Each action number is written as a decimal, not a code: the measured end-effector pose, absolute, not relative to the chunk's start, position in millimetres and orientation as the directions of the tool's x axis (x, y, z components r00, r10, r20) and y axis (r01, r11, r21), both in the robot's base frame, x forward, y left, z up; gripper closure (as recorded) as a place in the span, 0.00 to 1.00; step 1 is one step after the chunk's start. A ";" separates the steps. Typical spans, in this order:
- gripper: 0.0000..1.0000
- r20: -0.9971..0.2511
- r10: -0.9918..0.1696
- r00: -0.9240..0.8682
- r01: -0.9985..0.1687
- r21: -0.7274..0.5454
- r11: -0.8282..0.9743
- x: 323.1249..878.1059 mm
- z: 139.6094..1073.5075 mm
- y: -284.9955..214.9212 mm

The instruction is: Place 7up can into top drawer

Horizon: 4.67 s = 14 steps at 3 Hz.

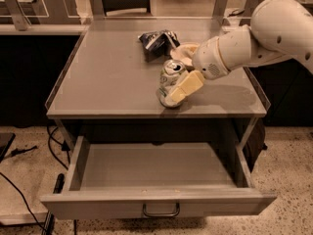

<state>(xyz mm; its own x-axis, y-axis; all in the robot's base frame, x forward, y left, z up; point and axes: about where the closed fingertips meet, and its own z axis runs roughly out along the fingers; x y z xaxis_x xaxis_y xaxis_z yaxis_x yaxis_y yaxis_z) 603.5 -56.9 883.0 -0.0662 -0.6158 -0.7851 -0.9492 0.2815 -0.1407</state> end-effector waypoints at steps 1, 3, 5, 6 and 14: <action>0.00 -0.792 -0.607 -0.069 -0.955 -0.123 0.269 593.0 886.9 -51.3; 0.00 -0.803 -0.591 -0.080 -0.955 -0.108 0.275 584.9 882.6 -46.6; 0.16 -0.809 -0.584 -0.071 -0.945 -0.133 0.300 597.1 873.5 -40.2; 0.39 -0.809 -0.584 -0.070 -0.944 -0.136 0.302 598.1 873.1 -39.7; 1.00 -0.829 -0.546 -0.125 -0.957 -0.045 0.288 508.0 911.8 -49.2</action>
Offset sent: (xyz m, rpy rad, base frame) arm -0.0286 0.0054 0.0066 0.0388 0.0400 0.0125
